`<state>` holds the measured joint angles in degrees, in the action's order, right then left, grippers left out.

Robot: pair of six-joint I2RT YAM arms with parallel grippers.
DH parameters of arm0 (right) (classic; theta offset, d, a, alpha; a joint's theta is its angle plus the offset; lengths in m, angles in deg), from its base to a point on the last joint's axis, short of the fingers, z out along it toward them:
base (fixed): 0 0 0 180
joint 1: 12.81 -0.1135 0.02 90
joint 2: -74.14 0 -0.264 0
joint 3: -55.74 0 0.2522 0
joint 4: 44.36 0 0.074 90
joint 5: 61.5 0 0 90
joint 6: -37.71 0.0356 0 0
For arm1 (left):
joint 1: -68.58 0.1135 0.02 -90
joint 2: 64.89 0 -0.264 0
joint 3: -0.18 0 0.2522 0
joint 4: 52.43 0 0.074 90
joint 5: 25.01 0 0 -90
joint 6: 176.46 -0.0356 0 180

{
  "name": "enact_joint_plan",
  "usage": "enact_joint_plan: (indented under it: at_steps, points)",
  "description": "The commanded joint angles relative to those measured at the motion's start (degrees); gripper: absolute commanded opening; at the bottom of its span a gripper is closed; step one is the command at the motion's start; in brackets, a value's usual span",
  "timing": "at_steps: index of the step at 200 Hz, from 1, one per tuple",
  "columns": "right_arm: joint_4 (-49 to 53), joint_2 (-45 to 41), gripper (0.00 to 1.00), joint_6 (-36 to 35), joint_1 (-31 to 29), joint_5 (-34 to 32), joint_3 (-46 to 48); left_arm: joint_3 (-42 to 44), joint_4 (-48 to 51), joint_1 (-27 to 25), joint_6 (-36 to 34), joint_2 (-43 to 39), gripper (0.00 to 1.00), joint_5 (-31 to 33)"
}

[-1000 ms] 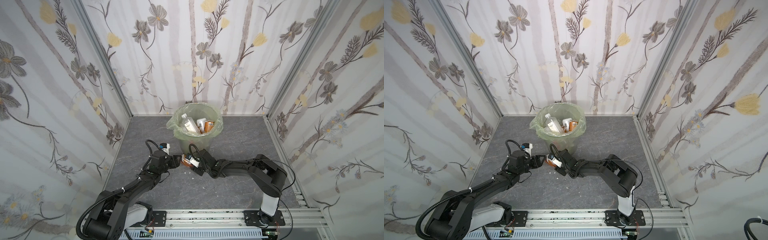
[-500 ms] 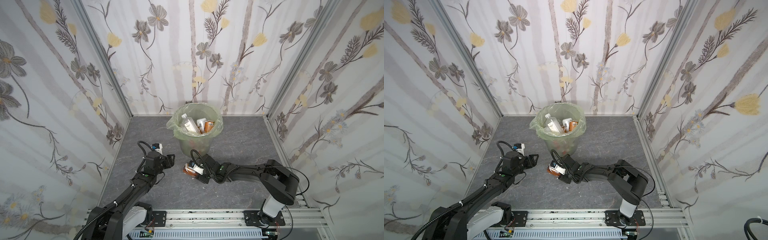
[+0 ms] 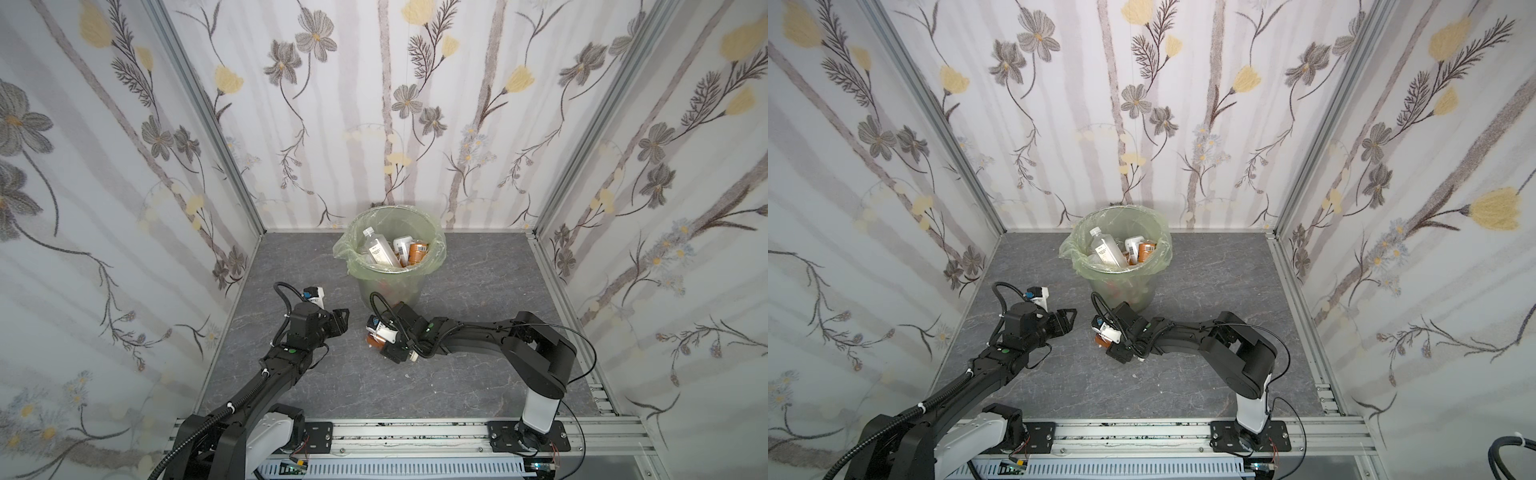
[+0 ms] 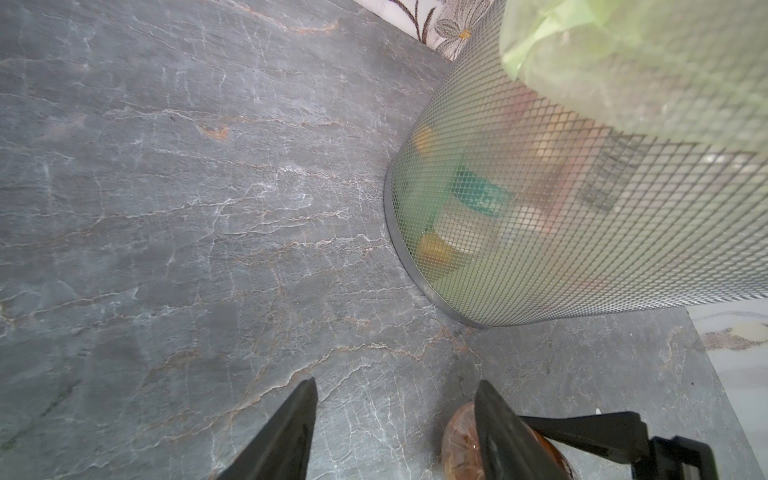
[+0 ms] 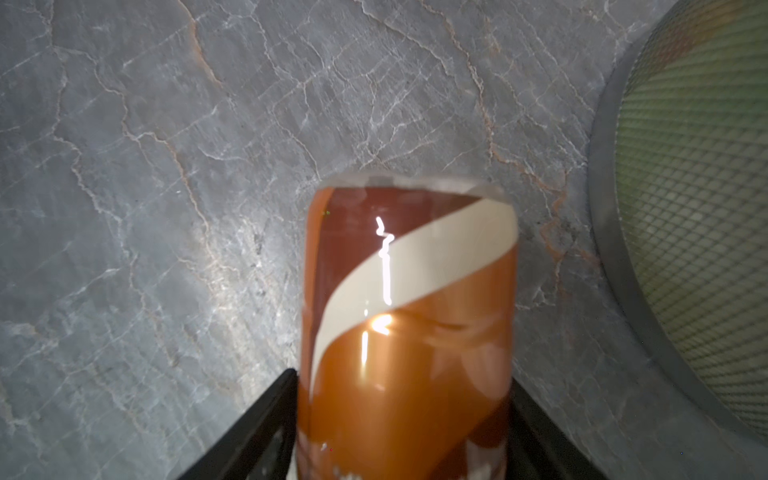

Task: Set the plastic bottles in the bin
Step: 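Lift the second Nescafe bottle with the right gripper and carry it over the bin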

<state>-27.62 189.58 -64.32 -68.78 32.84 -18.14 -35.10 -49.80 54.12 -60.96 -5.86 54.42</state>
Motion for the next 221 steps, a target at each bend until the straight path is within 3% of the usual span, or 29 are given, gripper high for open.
enact_joint_plan:
  at_steps: [1,45,74,145,183,221]
  points:
    - [0.26,1.22,0.7,0.27,-0.02,1.06,-1.03,-0.34,0.15,0.13,-0.1,-0.48,0.62,-0.15]
    - [0.09,-0.08,0.59,0.85,0.0,1.64,0.12,-0.54,0.15,0.48,-0.01,-0.16,0.63,-0.06]
    - [0.9,-5.7,0.54,0.15,-0.02,2.61,0.7,-0.7,0.15,0.74,0.03,-0.22,0.65,0.11]
    - [8.12,-21.53,0.53,-3.72,0.5,14.19,-10.28,-1.56,0.15,1.62,-0.1,0.65,0.7,0.07]
    - [0.42,-28.44,0.51,-1.33,3.62,16.69,-15.15,-0.98,0.15,1.73,0.07,-0.81,0.78,0.12]
    - [-8.38,-29.04,0.49,5.56,11.9,16.37,-19.32,-0.02,0.68,1.98,0.56,-3.68,0.86,0.58]
